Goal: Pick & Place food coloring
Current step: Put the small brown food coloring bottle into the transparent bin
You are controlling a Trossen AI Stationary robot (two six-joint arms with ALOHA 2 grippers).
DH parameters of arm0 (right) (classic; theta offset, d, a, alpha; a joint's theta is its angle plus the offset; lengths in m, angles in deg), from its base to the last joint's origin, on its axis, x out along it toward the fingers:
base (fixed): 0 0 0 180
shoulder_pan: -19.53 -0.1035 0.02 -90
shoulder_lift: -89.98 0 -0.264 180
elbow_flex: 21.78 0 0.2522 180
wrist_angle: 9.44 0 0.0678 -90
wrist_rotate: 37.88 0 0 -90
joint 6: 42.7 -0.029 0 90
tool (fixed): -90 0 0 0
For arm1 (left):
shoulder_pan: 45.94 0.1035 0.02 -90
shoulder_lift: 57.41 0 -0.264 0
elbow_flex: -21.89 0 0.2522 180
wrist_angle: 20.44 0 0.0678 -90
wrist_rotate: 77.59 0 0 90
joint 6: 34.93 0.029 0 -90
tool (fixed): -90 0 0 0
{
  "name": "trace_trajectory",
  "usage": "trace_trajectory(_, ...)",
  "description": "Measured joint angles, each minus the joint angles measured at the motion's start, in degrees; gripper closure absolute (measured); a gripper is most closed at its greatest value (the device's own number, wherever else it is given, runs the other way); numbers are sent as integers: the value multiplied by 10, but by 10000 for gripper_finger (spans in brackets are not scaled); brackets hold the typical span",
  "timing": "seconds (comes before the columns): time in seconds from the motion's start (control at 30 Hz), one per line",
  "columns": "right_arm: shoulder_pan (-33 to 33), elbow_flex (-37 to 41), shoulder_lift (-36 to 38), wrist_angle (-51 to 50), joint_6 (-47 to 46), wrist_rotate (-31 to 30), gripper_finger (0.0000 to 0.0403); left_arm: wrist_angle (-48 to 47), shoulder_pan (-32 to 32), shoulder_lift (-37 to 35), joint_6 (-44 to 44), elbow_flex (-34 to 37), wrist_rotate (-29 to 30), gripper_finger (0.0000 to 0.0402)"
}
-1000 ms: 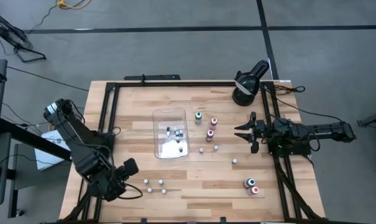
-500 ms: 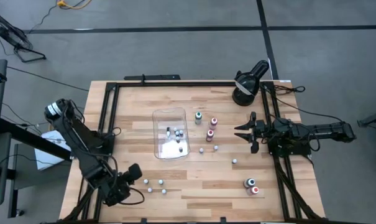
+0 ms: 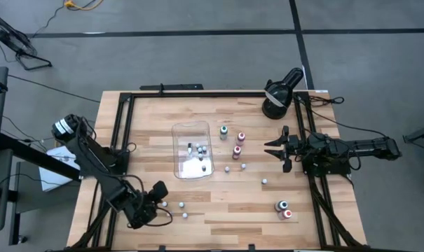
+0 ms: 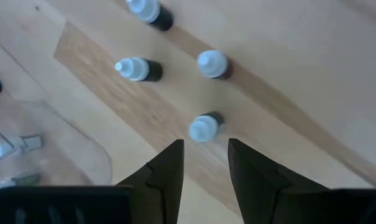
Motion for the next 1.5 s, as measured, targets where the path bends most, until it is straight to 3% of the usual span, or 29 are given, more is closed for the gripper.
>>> trace_trajectory(0.77, 0, 0, 0, 0, 0, 0, 290, 83, 35, 94, 75, 0, -32, 285)
trace_trajectory(0.97, 0, 0, 0, -1, 0, 0, 290, 76, 35, 94, 60, 0, -64, 301)
trace_trajectory(1.27, 0, 0, 0, 0, 0, 0, 290, 77, 35, 93, -3, 0, -127, 366)
trace_trajectory(1.5, 0, 0, 0, 0, 0, 0, 290, 77, 35, 93, -34, 0, -137, 351)
